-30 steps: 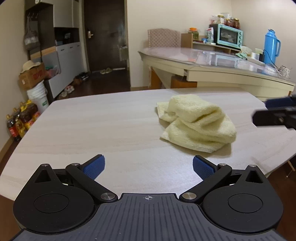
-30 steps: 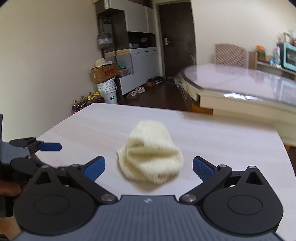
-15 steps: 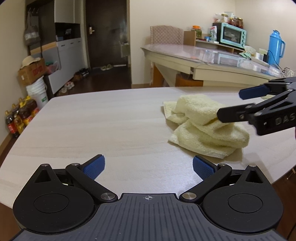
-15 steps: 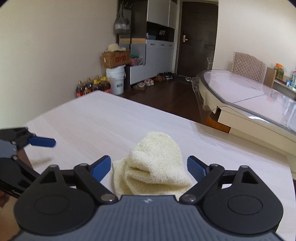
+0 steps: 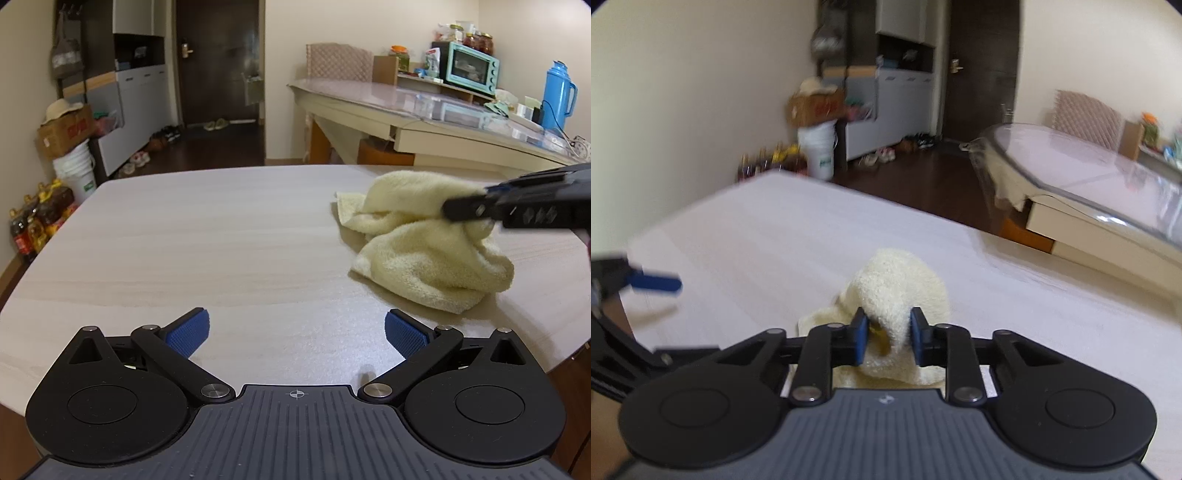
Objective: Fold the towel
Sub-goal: 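Grasp the towel with the right gripper and lift it off the table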
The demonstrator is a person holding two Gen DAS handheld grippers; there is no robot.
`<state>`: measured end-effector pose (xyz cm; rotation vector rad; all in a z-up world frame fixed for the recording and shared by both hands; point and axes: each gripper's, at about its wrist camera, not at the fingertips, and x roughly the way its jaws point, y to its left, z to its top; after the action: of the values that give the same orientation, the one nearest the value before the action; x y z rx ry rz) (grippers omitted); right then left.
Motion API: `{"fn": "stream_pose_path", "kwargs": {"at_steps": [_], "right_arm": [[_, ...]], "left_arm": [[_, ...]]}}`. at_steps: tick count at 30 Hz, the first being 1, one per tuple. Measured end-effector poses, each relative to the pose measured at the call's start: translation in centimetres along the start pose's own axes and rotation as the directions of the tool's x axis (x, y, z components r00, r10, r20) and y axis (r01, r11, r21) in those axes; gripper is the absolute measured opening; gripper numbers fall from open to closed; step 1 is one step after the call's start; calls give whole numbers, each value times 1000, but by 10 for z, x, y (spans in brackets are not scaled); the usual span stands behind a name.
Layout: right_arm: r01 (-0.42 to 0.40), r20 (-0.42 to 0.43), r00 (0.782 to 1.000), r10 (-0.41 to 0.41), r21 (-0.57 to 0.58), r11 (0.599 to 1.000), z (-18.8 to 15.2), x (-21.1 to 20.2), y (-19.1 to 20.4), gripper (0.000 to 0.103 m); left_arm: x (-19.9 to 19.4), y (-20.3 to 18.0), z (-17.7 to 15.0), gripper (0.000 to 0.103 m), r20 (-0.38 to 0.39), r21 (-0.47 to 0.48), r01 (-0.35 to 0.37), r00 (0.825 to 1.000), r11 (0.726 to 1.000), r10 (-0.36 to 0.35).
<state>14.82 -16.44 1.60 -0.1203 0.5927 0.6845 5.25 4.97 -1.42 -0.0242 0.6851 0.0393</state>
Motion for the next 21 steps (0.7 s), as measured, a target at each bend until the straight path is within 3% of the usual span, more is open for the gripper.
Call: {"fn": "stream_pose_path", "kwargs": {"at_steps": [5,11,14,18,21], "right_arm": [[-32,54,998,21,216,976,-4,-15,-53,13],[0,53,998,-20,353,935,-16,-18,-104,13],[-8,49,999,-9,339,941,-16,-19,-105,19],[-48,59,998,34,255,966,-5,-17,-87,41],[-23,28,999,21,63,998,15,-1,-56,43]], "left_arm": [[3,-8,7,103,9,25,32,999,999,-32],[13,-16,19,103,27,77,101,994,992,-103],[18,-17,24,103,29,92,129,991,987,-132],[23,-17,26,103,26,101,144,989,984,-148],[26,-16,27,103,23,108,156,987,982,-160]]}}
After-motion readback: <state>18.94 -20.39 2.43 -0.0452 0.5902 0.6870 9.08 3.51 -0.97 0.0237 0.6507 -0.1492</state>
